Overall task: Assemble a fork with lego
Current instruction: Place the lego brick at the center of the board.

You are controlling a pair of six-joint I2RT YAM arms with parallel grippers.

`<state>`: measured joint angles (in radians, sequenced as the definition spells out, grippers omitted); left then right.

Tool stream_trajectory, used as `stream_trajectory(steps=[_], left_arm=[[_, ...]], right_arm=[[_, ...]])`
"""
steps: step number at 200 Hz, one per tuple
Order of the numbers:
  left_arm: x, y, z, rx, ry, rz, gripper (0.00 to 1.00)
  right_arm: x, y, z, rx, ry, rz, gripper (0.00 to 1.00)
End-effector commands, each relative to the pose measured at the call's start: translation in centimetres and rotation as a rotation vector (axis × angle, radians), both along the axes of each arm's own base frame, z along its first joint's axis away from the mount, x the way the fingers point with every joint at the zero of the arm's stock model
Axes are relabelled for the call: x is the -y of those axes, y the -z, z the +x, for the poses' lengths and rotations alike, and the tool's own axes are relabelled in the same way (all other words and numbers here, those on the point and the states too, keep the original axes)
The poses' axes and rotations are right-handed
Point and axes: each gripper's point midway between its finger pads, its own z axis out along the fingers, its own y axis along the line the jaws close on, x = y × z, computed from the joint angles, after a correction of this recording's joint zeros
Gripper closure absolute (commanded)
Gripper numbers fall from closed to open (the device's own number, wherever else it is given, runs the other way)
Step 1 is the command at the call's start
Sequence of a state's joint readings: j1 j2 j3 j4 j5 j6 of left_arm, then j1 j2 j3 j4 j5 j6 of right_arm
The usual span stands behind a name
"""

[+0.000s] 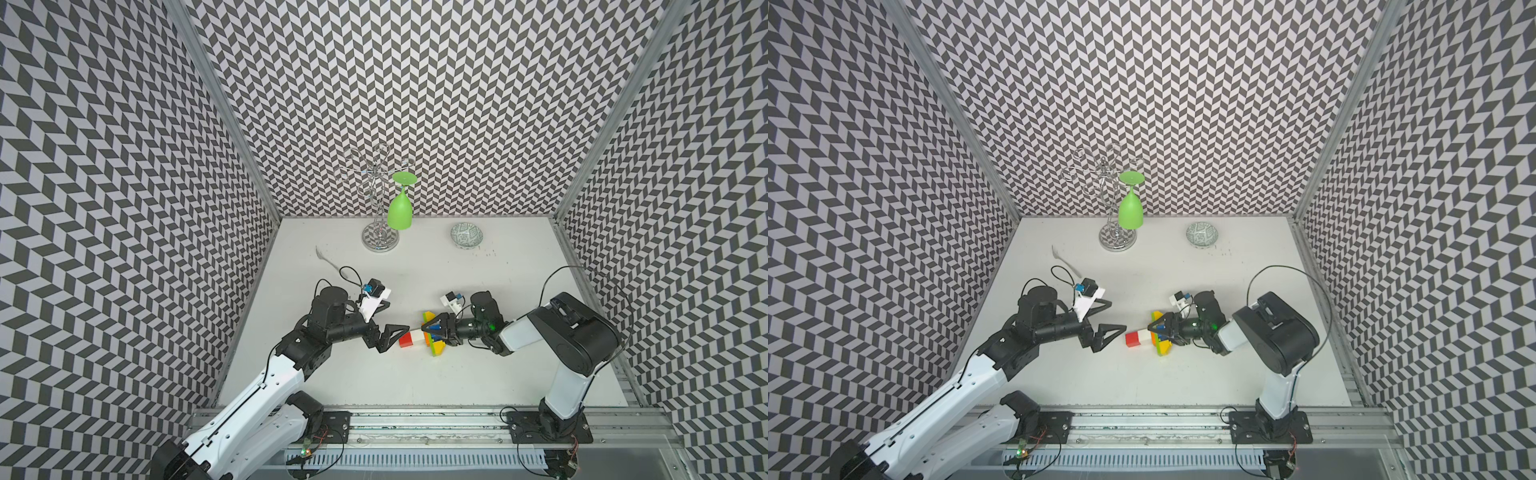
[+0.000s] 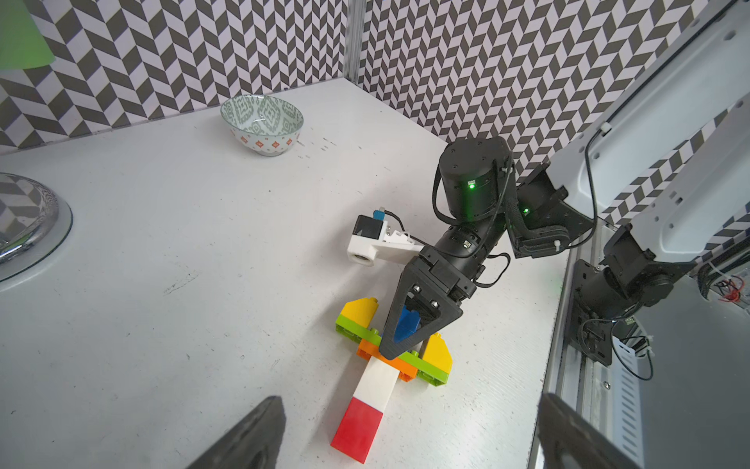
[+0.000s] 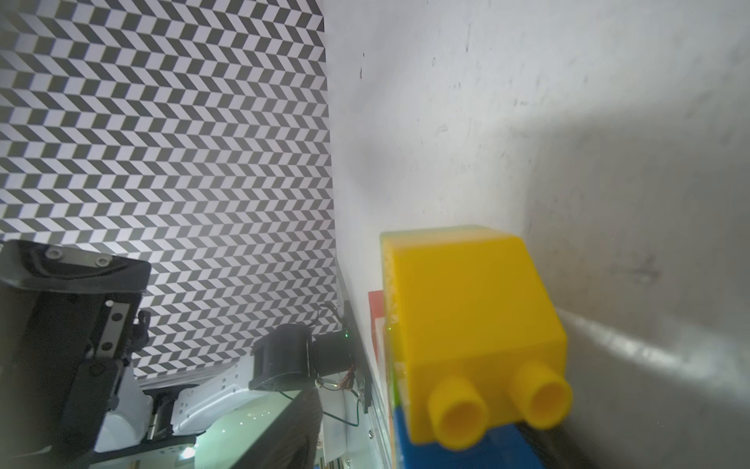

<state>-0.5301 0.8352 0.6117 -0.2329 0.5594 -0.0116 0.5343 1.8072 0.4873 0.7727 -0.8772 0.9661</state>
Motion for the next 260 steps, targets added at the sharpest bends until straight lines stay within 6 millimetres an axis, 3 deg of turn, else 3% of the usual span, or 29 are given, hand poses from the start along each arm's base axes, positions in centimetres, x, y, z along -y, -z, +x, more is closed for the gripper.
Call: stream_trajectory(steps=[1, 58, 161, 203, 260], left_arm=[[-0.1, -0.3, -0.1, 0.033, -0.002, 0.002, 0.01], [-0.1, -0.4, 0.0, 0.035, -0.007, 0.001, 0.01], [-0.3, -0.8, 0.1, 0.048, -0.020, 0.000, 0.01], [-0.8, -1.0, 0.8, 0.066, -0.067, 0.010, 0.01], [-2.2, -1.4, 3.2, 0.084, -0.210, 0.018, 0.01]], right_arm=[[0.4, -0.2, 0.7, 0.044, 0.031, -0.042, 0.21], [1.6, 1.2, 1.1, 0.037, 0.068, -0.178, 0.01], [4.4, 3.9, 0.9, -0.011, 0.135, -0.329, 0.01], [5.8, 3.9, 1.2, 0.012, 0.164, -0.394, 0.01], [7.8, 3.2, 2.0, 0.061, 0.205, -0.510, 0.01]])
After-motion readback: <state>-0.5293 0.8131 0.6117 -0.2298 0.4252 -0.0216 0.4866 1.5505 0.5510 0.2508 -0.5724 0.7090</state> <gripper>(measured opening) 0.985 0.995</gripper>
